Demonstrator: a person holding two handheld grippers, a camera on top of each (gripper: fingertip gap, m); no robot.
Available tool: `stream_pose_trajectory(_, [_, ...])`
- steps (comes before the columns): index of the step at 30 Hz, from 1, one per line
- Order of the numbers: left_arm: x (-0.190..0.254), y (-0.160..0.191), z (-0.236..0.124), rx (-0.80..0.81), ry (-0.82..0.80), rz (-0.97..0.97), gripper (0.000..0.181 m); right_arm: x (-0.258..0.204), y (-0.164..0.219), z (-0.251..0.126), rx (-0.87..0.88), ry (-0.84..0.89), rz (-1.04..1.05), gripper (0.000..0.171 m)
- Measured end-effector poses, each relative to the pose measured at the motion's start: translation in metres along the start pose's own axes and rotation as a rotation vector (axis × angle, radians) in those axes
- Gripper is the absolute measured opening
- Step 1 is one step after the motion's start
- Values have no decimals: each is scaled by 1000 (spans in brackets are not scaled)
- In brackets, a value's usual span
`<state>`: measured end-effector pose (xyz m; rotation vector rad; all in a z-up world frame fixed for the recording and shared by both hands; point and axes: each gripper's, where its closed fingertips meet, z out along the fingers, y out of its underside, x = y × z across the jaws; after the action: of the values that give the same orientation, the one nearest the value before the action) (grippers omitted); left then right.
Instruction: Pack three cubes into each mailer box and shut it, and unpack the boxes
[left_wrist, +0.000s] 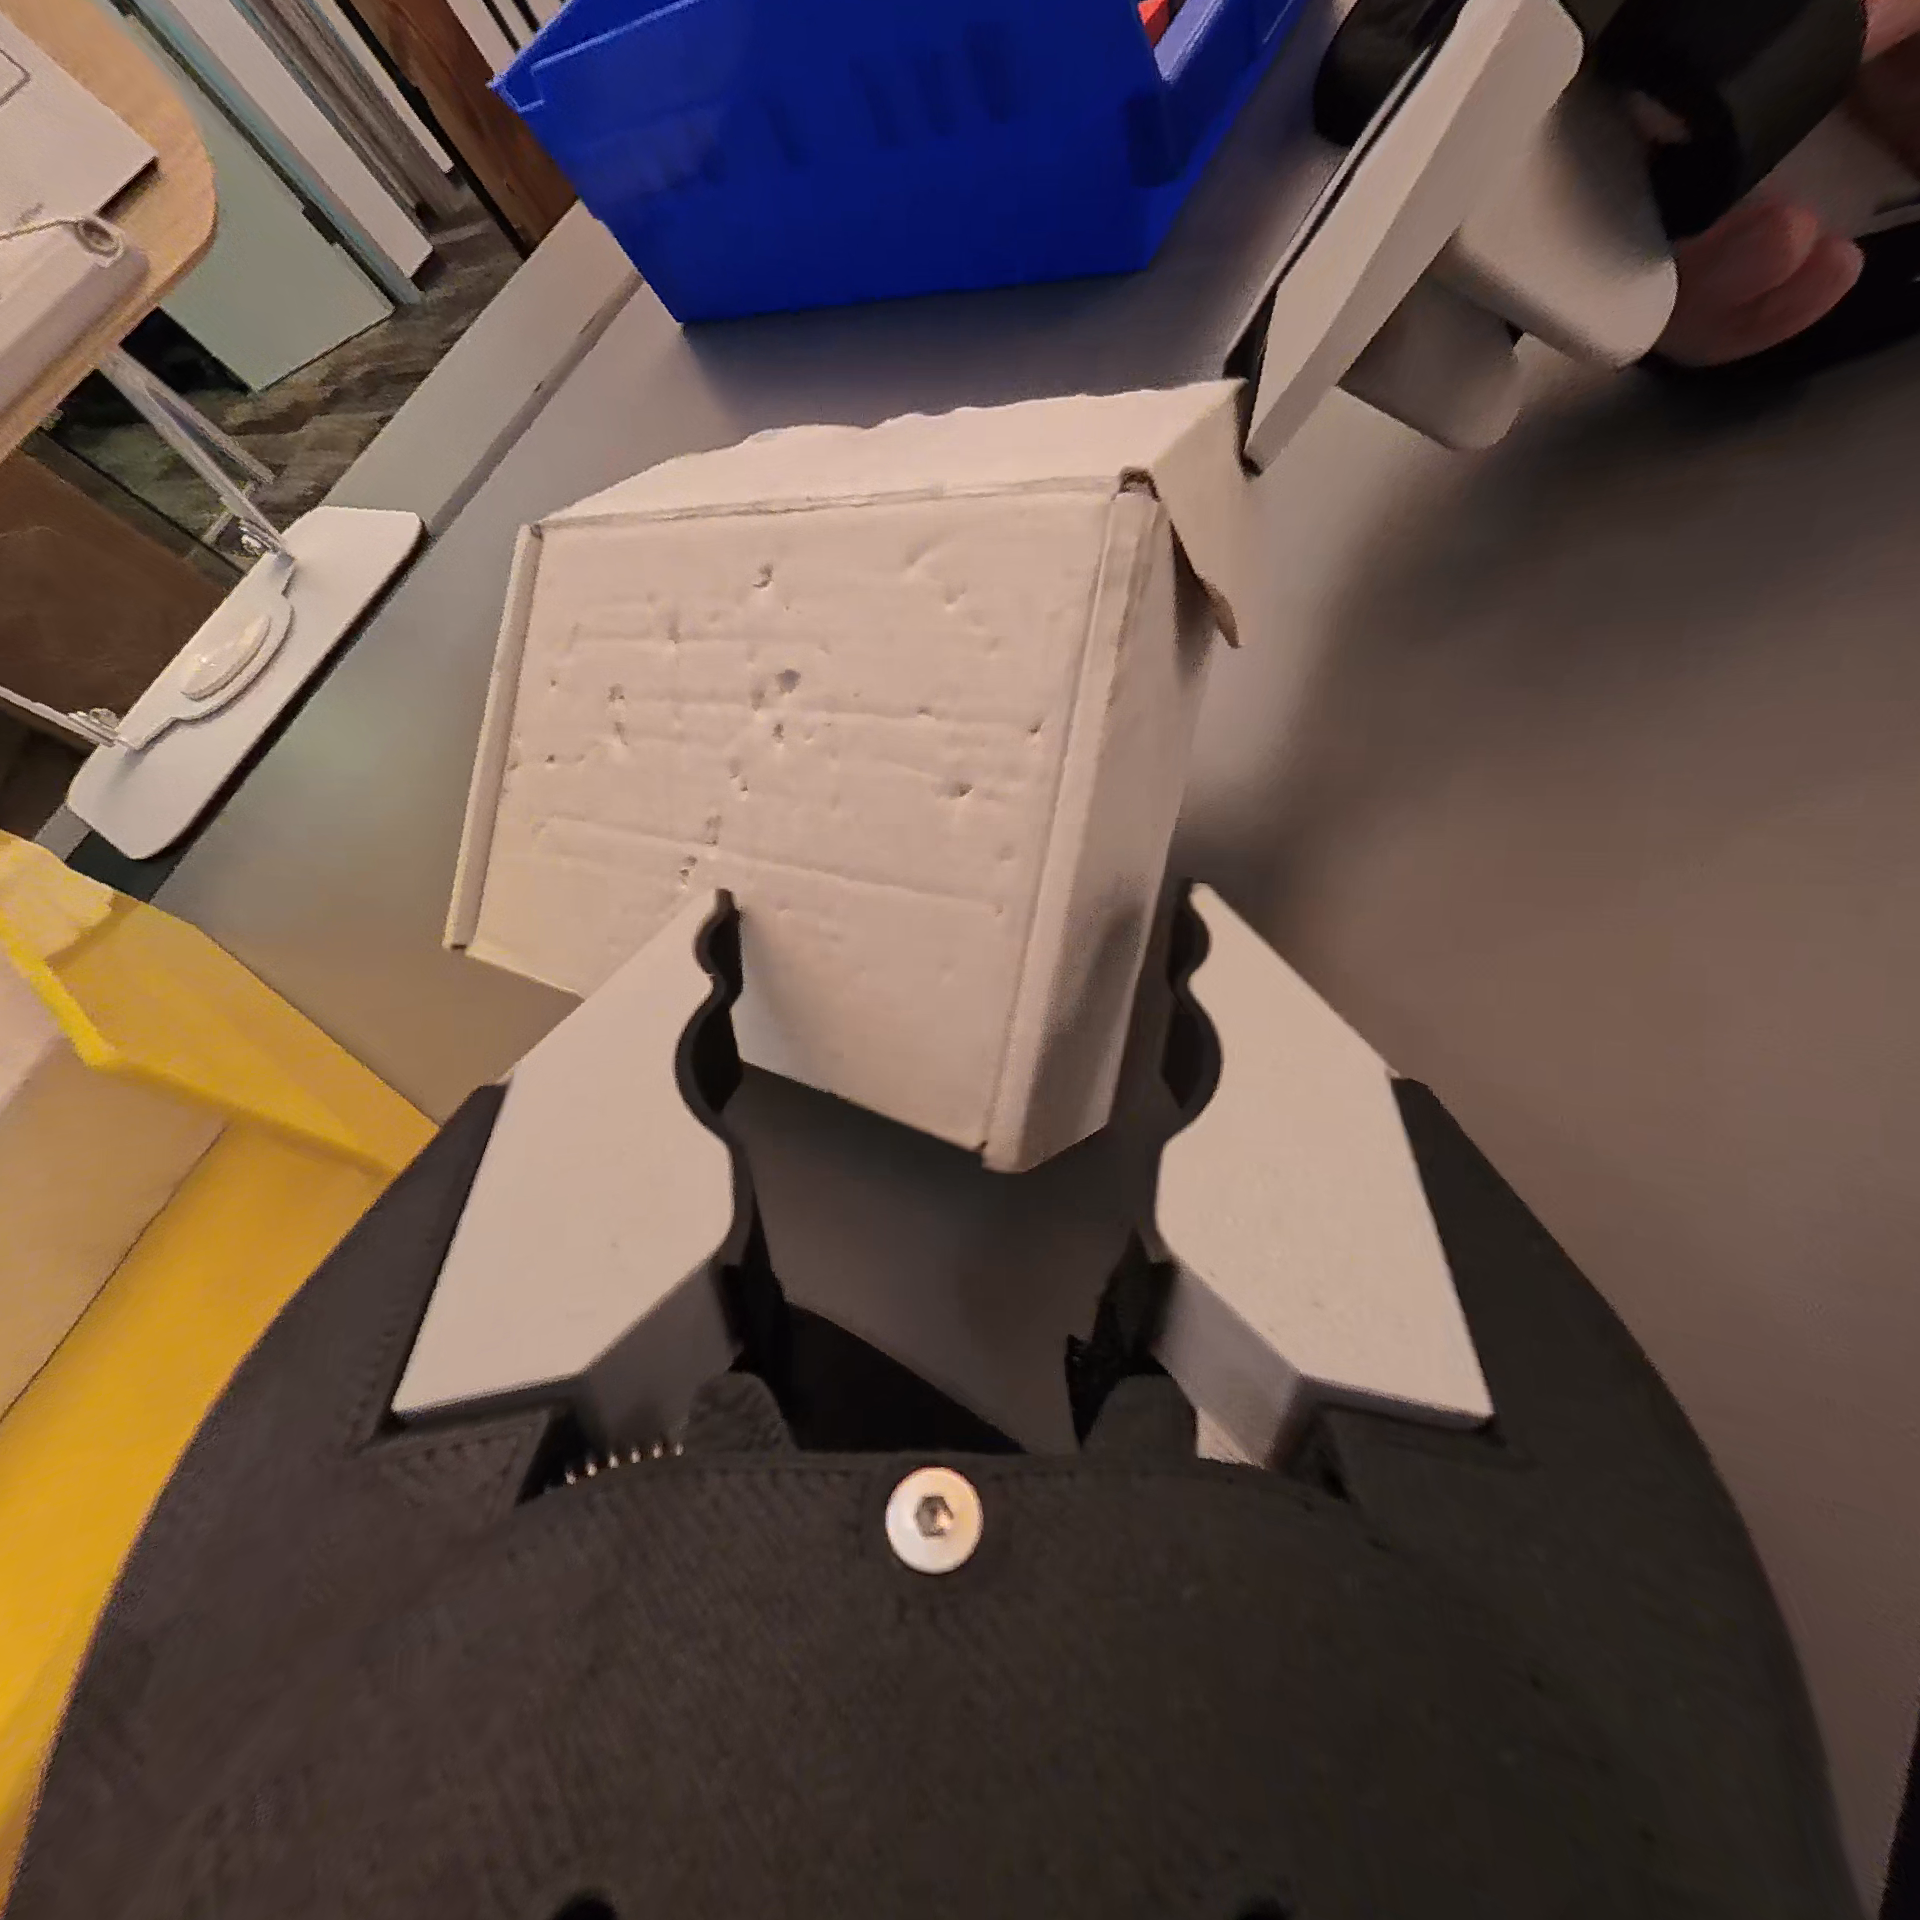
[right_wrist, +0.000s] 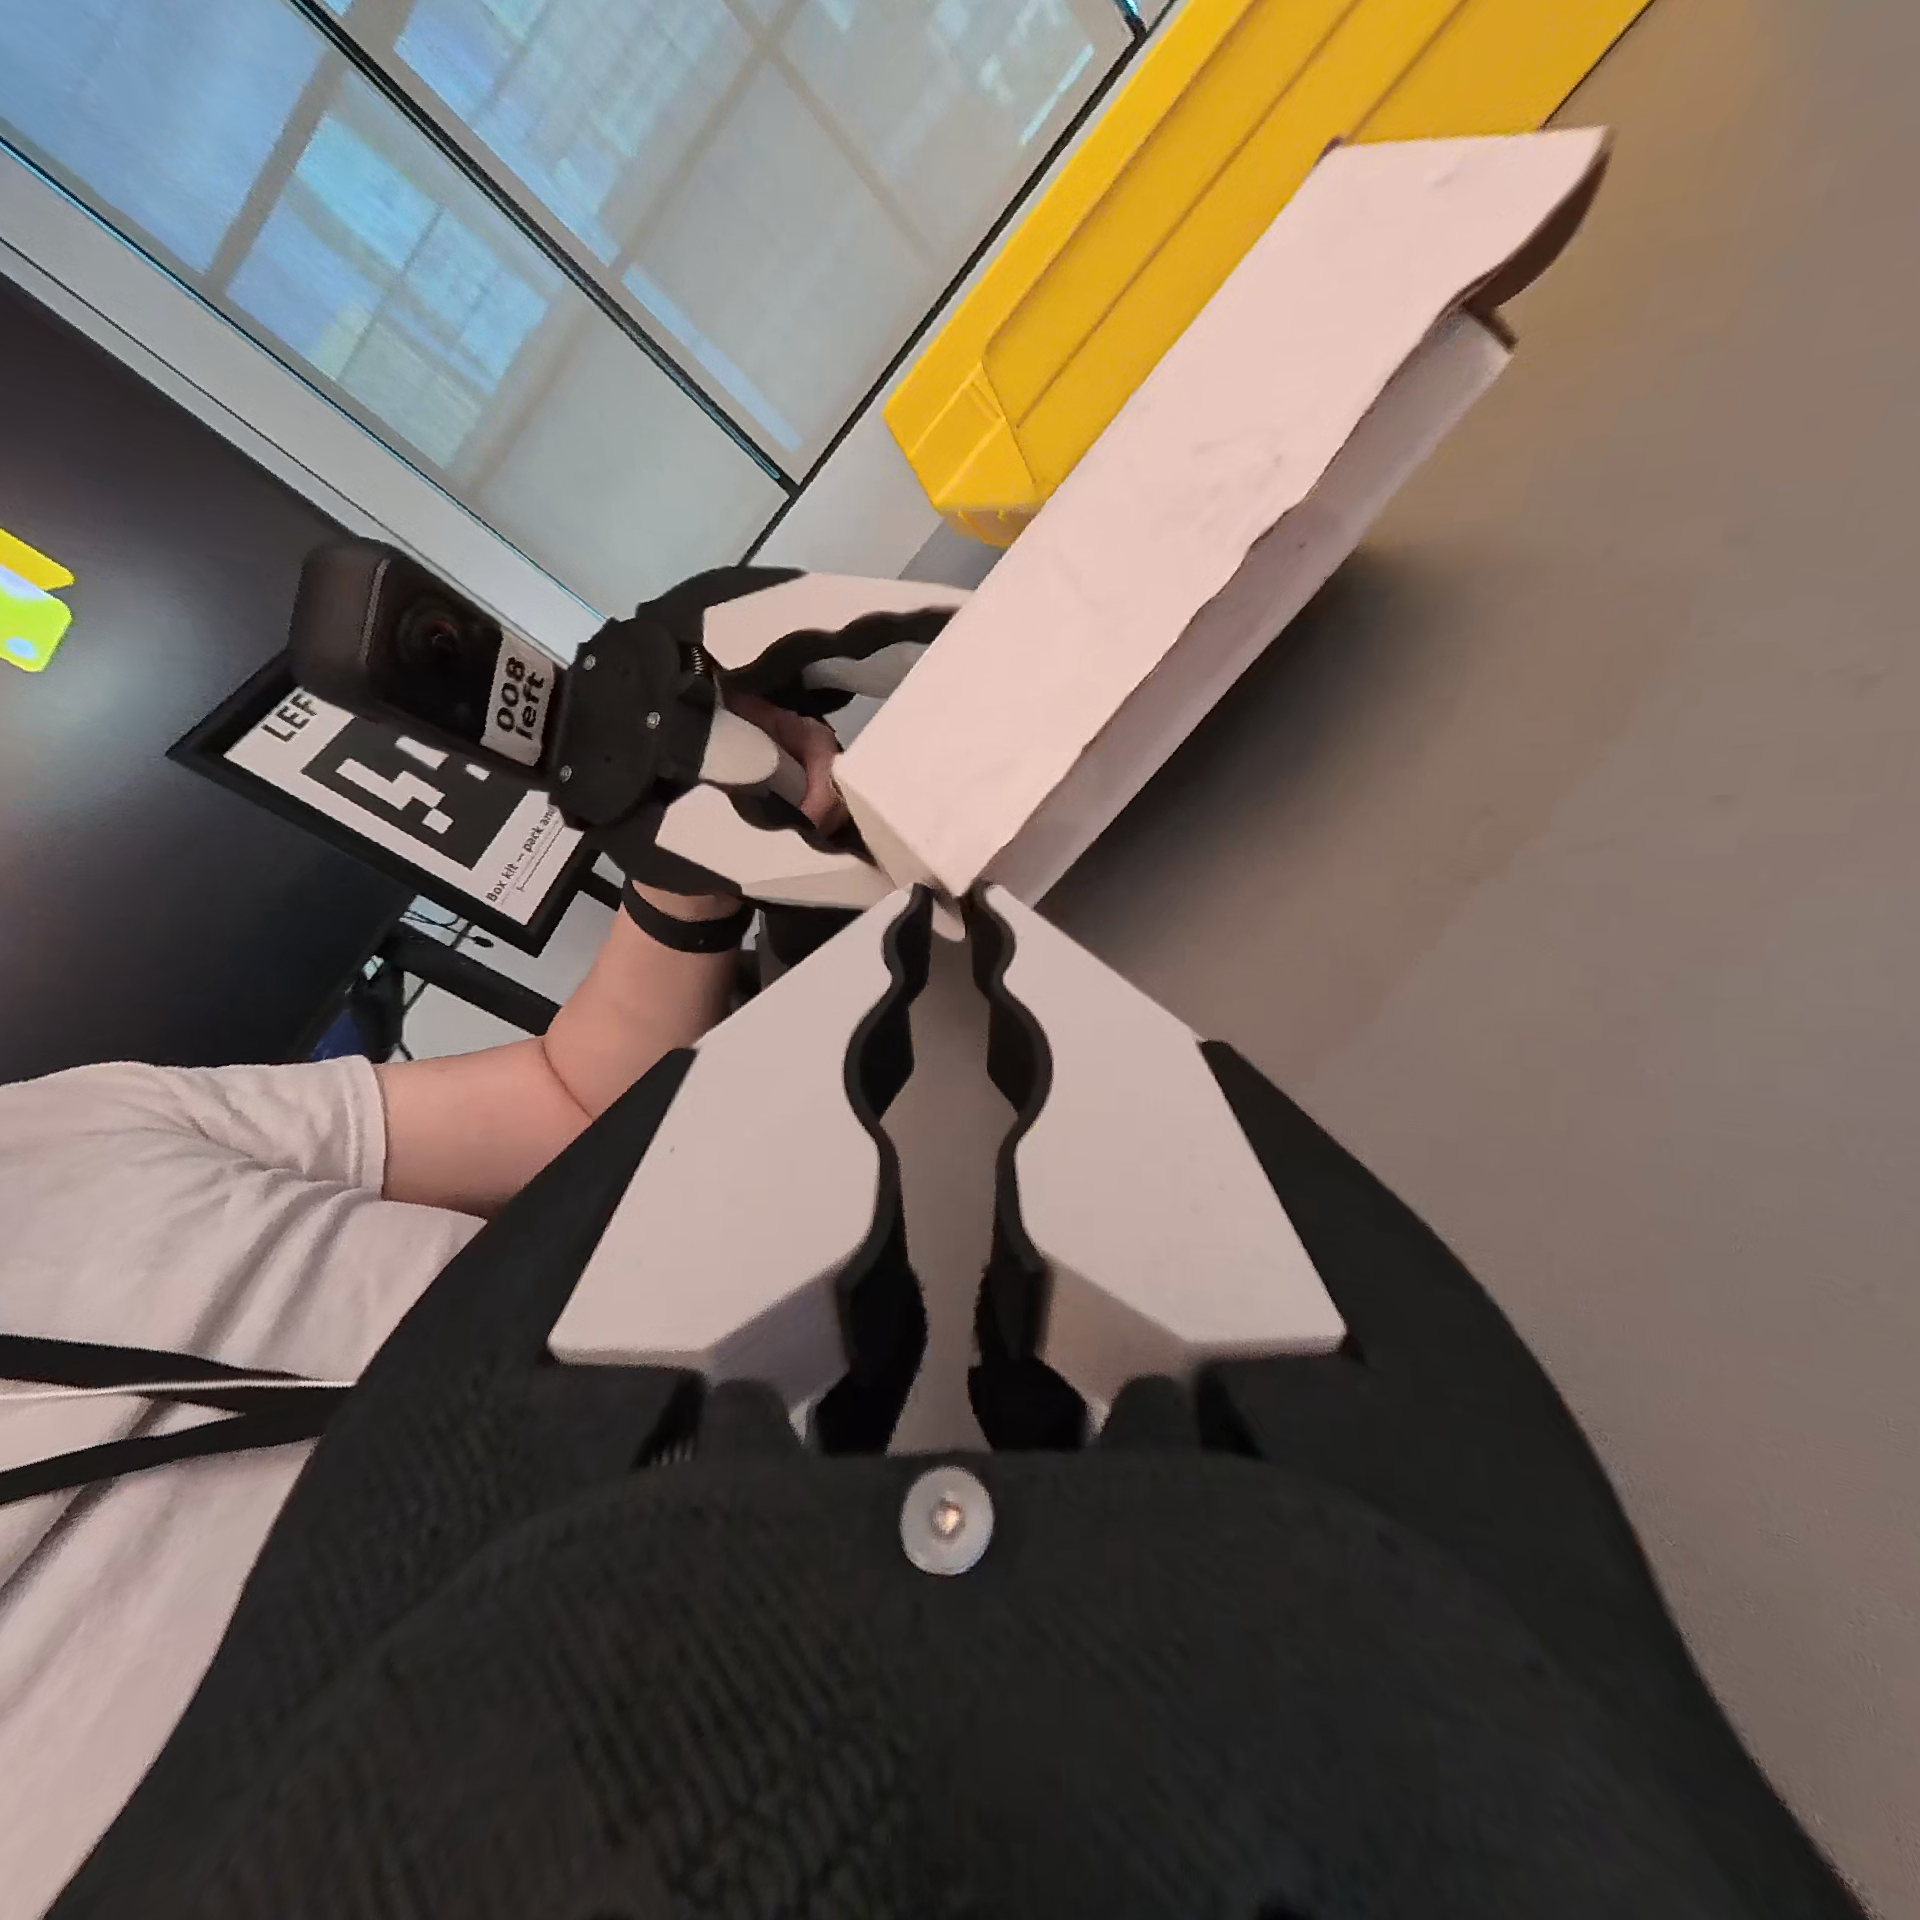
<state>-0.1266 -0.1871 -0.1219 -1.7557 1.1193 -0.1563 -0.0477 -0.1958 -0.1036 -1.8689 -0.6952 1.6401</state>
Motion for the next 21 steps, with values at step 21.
stream_pose_trajectory(21, [-5, -3, 10, 1, -77, 40, 79, -3, -4, 9, 4, -15, -7, 13])
